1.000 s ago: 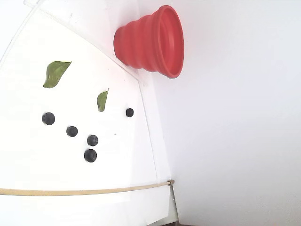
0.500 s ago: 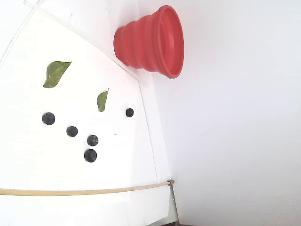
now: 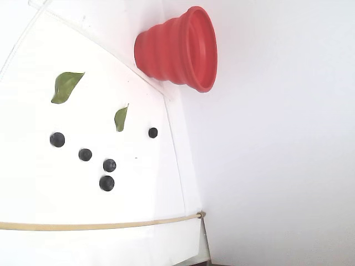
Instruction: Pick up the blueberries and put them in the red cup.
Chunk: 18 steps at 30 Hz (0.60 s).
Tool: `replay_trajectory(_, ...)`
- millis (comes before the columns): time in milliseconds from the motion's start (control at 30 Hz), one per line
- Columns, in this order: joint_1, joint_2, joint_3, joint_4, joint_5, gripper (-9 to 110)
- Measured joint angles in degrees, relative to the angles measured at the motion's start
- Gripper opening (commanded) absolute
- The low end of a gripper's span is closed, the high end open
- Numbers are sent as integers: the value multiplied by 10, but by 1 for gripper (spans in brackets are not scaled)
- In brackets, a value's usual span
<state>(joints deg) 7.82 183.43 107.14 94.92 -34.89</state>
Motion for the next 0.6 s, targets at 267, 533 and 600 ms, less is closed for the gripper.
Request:
replay_trajectory(267, 13, -11, 32, -16, -66, 14)
replay_trajectory(533, 22, -40, 62, -34, -127, 14)
replay_trajectory(600, 23, -47, 69, -40, -142, 14)
